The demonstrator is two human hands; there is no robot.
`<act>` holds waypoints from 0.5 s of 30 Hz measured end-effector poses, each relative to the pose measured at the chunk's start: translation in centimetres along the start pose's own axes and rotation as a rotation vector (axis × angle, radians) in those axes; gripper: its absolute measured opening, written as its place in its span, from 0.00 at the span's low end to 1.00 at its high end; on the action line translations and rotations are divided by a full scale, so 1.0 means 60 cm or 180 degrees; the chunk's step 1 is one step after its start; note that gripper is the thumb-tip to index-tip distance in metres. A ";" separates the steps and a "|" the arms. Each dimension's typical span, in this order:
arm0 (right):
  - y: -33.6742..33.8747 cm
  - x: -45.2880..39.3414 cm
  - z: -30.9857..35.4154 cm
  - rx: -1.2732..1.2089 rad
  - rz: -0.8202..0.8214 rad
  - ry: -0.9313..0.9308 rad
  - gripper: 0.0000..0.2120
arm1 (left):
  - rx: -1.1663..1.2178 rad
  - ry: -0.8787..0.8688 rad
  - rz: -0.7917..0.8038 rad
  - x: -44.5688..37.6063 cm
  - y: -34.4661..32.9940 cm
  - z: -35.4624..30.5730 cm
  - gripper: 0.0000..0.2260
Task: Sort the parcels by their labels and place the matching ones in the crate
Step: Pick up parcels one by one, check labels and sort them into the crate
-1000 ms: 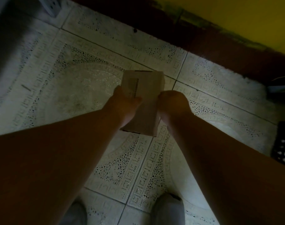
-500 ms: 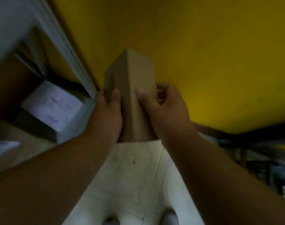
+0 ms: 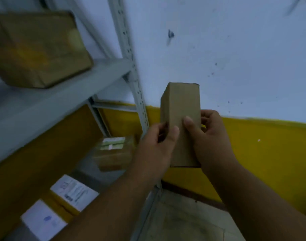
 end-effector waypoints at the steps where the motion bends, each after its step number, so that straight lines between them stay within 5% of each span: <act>1: -0.011 0.006 0.027 -0.0052 0.0076 0.0114 0.04 | 0.0073 -0.0057 -0.0023 0.016 0.015 -0.019 0.21; 5: -0.058 0.041 0.122 -0.0406 0.0573 0.0551 0.11 | 0.0468 -0.0024 -0.0536 0.066 0.073 -0.079 0.44; 9: -0.085 0.065 0.181 -0.0076 0.1210 0.1111 0.10 | 0.0794 -0.0037 -0.1230 0.108 0.125 -0.120 0.51; 12: -0.088 0.074 0.210 0.0214 0.1476 0.1406 0.07 | 0.0911 -0.0064 -0.1587 0.138 0.146 -0.131 0.38; 15: -0.078 0.073 0.230 0.1189 0.1036 0.2150 0.09 | 0.1079 -0.0308 -0.1790 0.162 0.148 -0.140 0.19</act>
Point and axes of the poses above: each hand's wrist, its own x-axis away from the middle knuckle, its own y-axis out of the back of the hand, z = x × y, the point moved 5 cm from there along -x, towards the middle knuckle, and after that the axes turned 1 degree about y, right-handed, at the moved point
